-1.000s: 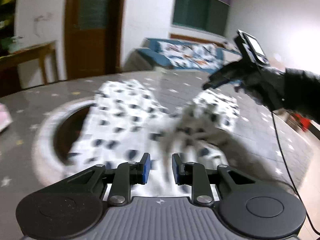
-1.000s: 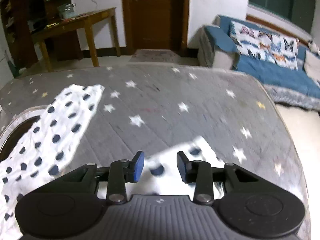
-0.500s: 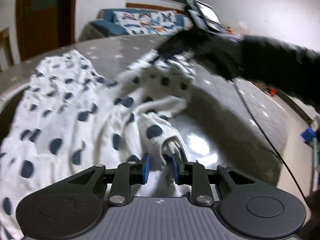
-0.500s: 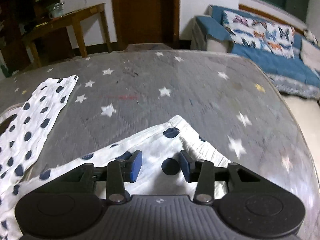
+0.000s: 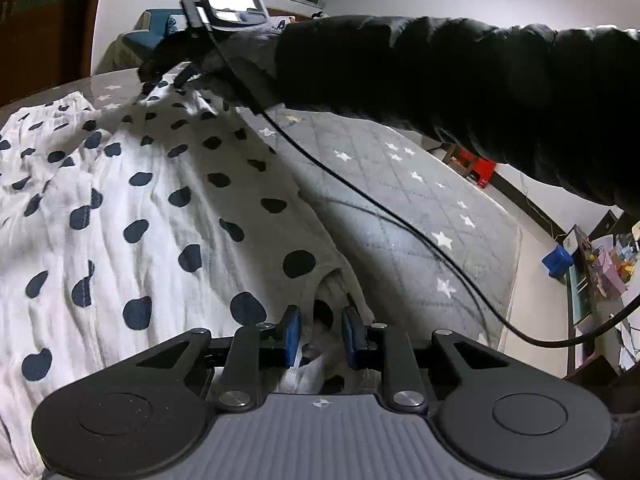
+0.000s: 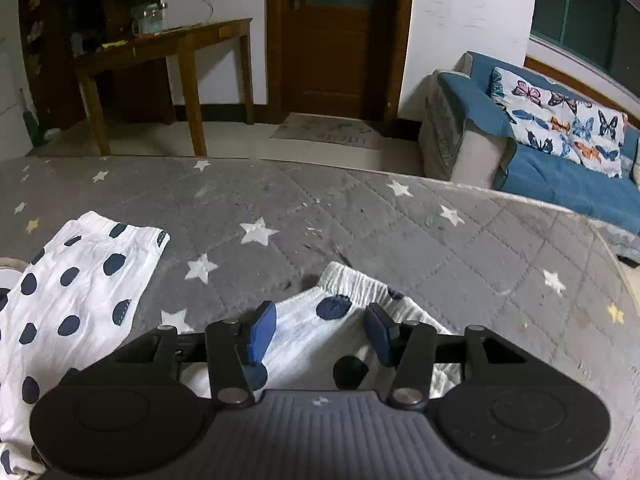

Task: Fold clothes

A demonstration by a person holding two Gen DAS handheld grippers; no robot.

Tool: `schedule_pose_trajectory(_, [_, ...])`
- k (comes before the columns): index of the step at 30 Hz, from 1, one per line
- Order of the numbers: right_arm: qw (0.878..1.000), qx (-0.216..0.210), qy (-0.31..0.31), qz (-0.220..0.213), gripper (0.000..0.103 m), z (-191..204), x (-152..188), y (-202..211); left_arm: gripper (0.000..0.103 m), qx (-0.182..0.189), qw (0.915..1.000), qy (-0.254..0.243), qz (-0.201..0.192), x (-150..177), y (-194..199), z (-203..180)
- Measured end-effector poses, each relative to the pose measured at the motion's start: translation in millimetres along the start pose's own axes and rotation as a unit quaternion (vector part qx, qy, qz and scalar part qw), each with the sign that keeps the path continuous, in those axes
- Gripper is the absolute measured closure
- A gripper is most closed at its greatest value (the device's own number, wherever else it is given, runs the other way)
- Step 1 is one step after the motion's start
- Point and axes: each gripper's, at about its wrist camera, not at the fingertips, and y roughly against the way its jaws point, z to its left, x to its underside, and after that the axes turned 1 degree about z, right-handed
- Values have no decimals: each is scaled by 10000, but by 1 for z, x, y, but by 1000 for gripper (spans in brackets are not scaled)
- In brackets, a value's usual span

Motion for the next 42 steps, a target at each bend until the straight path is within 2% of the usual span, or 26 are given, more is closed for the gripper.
schedule_pose_trajectory(5, [9996,-89,255,-102,52,12,-1,28,77,108,9999,-107,3,4,-2,-13])
schedule_pose_trajectory(8, [9986,-394,328,-118,53,27,-9,40,77,85,9998,-178,0,7,4,-18])
schedule_pose_trajectory(11, [9958,-853,324,-28,55,48,-21,37,77,-263,9993,59,-253,6,27,-5])
schedule_pose_trajectory(14, [9922,-1171,410,124,55,82,-32,24,72,-730,9952,357,-542,7,54,11])
schedule_pose_trajectory(17, [9876,-1480,437,289,55,115,-42,8,64,-1611,9799,867,-794,15,87,34])
schedule_pose_trajectory(19, [9852,-1605,497,334,55,138,-47,-2,57,-2194,9639,1194,-925,21,108,49])
schedule_pose_trajectory(21, [9839,-1649,577,384,55,160,-53,-11,56,-2649,9493,1396,-953,30,123,58])
schedule_pose_trajectory(24, [9851,-1515,657,483,54,184,-60,-24,54,-2978,9376,1590,-832,39,129,67])
schedule_pose_trajectory(28, [9892,-1172,643,596,53,200,-61,-37,54,-2975,9366,1701,-737,47,126,71])
schedule_pose_trajectory(29, [9897,-1134,662,570,56,203,-61,-38,55,-2965,9366,1725,-717,49,125,72])
schedule_pose_trajectory(31, [9903,-1057,744,515,70,208,-62,-38,60,-2945,9366,1773,-678,53,123,74])
schedule_pose_trajectory(32, [9903,-1039,788,479,83,210,-62,-39,66,-2935,9366,1797,-658,55,122,75])
schedule_pose_trajectory(33, [9903,-1043,800,441,94,212,-63,-39,81,-2925,9366,1821,-638,57,121,76])
schedule_pose_trajectory(36, [9886,-1300,680,326,99,218,-69,-39,95,-2896,9365,1893,-578,63,119,79])
schedule_pose_trajectory(41, [9768,-2061,578,-46,99,235,-81,-33,97,-3023,9318,1942,-512,66,120,74])
schedule_pose_trajectory(42, [9750,-2136,611,-58,93,239,-82,-32,97,-3062,9305,1946,-501,67,121,72])
